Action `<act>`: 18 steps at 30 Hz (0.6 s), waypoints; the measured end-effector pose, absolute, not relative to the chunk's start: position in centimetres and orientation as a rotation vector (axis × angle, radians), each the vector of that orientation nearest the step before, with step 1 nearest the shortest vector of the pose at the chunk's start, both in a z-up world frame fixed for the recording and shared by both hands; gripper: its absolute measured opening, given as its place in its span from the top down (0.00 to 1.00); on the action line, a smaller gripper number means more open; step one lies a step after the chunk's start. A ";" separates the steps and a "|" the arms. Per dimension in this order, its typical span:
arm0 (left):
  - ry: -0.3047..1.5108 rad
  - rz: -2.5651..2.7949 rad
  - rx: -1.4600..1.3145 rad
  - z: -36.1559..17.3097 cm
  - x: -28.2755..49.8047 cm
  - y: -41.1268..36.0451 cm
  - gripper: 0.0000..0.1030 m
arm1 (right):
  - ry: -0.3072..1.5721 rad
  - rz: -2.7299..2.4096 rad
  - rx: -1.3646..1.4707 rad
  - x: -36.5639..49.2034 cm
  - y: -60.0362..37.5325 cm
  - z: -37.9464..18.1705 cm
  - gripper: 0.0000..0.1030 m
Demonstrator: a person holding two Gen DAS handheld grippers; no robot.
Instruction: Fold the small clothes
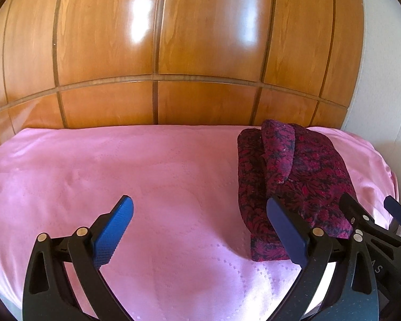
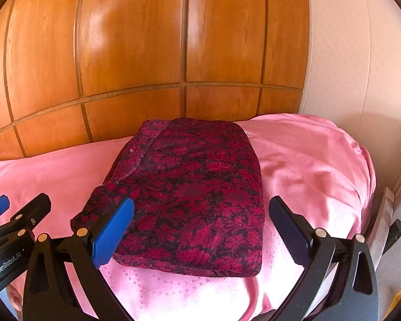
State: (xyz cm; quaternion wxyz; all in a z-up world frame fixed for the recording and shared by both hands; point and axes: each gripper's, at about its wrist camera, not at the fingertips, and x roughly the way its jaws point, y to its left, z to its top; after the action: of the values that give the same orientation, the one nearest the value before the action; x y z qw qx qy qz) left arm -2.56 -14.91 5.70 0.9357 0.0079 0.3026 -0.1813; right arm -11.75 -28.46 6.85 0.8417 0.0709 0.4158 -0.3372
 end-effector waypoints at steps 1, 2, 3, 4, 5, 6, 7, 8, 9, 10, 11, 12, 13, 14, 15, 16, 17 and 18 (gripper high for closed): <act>0.616 -0.372 0.017 5.7 -2.6 -15.0 0.04 | 0.877 -0.714 0.155 -11.8 -28.6 6.8 0.02; 0.615 -0.373 0.020 5.7 -2.6 -15.0 0.04 | 0.874 -0.715 0.163 -11.9 -28.7 6.8 0.02; 0.615 -0.371 0.021 5.7 -2.6 -15.1 0.04 | 0.874 -0.717 0.167 -11.9 -28.8 6.8 0.02; 0.616 -0.371 0.019 5.7 -2.6 -15.1 0.04 | 0.875 -0.719 0.169 -11.9 -28.8 6.8 0.02; 0.617 -0.371 0.018 5.7 -2.6 -15.2 0.04 | 0.880 -0.717 0.172 -11.9 -28.8 6.7 0.02; 0.618 -0.371 0.021 5.6 -2.6 -15.2 0.04 | 0.883 -0.716 0.172 -11.8 -28.8 6.6 0.02; 0.618 -0.369 0.023 5.6 -2.6 -15.2 0.04 | 0.885 -0.715 0.171 -11.8 -28.8 6.6 0.02; 0.616 -0.368 0.024 5.6 -2.6 -15.3 0.04 | 0.886 -0.714 0.170 -11.8 -28.7 6.6 0.02; 0.616 -0.368 0.026 5.6 -2.6 -15.3 0.04 | 0.887 -0.713 0.170 -11.8 -28.7 6.5 0.02; 0.617 -0.369 0.027 5.6 -2.6 -15.3 0.04 | 0.888 -0.712 0.169 -11.8 -28.6 6.5 0.02; 0.618 -0.369 0.025 5.6 -2.6 -15.3 0.04 | 0.888 -0.711 0.169 -11.8 -28.6 6.5 0.02; 0.619 -0.369 0.024 5.6 -2.6 -15.3 0.04 | 0.888 -0.711 0.169 -11.8 -28.6 6.5 0.02; 0.619 -0.368 0.024 5.6 -2.6 -15.3 0.04 | 0.889 -0.712 0.170 -11.8 -28.5 6.5 0.02; 0.619 -0.368 0.024 5.6 -2.6 -15.3 0.04 | 0.888 -0.713 0.172 -11.8 -28.5 6.5 0.02; 0.619 -0.367 0.024 5.6 -2.5 -15.3 0.04 | 0.888 -0.714 0.172 -11.8 -28.4 6.5 0.02; 0.621 -0.367 0.023 5.5 -2.5 -15.3 0.04 | 0.889 -0.713 0.172 -11.8 -28.5 6.5 0.02; 0.622 -0.368 0.022 5.5 -2.4 -15.2 0.04 | 0.890 -0.712 0.173 -11.8 -28.5 6.4 0.02; 0.623 -0.367 0.022 5.5 -2.4 -15.2 0.04 | 0.891 -0.713 0.174 -11.8 -28.6 6.4 0.02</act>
State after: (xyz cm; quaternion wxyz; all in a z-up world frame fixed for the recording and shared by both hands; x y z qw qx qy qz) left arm -2.44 -15.17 5.47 0.9353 0.0107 0.3045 -0.1796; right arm -11.76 -28.58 6.43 0.8382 0.0822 0.4210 -0.3369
